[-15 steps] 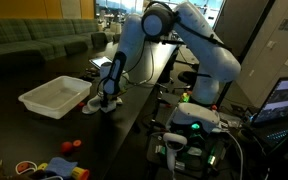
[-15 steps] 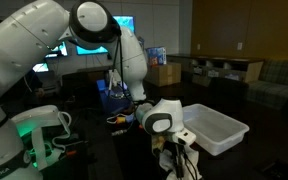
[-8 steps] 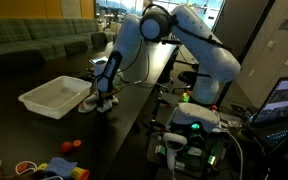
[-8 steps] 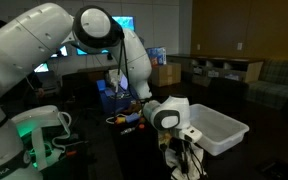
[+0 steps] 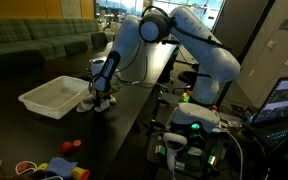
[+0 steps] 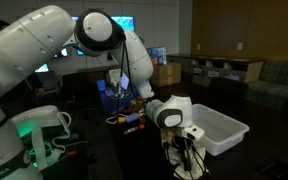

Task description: Pick up the white towel on the left, push the items in front of the white storage bin to the left, put the towel in the storage bin

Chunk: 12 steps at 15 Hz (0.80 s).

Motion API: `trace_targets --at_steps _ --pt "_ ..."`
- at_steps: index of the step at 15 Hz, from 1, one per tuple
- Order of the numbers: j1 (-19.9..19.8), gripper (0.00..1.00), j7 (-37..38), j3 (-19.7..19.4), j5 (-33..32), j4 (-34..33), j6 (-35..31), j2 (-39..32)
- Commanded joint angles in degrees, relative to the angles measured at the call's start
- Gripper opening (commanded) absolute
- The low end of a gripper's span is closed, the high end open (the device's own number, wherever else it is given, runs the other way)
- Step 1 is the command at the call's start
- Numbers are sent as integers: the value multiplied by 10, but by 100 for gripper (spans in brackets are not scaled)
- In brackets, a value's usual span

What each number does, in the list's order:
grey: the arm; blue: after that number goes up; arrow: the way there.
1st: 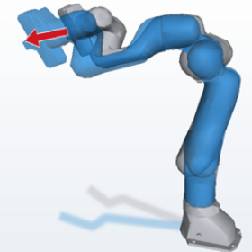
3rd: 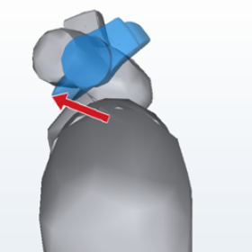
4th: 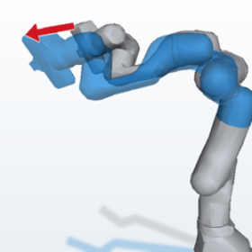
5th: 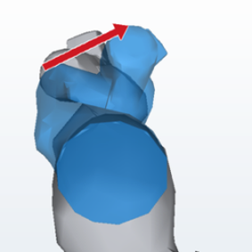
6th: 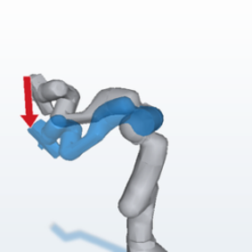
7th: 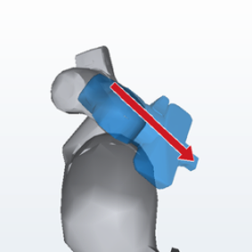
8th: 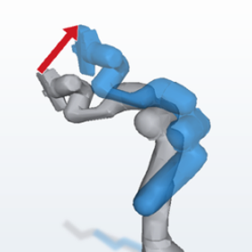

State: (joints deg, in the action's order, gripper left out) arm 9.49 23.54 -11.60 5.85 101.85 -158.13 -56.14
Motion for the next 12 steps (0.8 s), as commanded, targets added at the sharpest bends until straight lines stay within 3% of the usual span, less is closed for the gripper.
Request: trace_targets --at_steps 1,8,12 --pt "-3 3 16 -5 1 -39 15 -27" --pt "21 2 75 -70 -24 -74 68 -60" --pt "15 2 98 -93 -36 -92 100 -71"
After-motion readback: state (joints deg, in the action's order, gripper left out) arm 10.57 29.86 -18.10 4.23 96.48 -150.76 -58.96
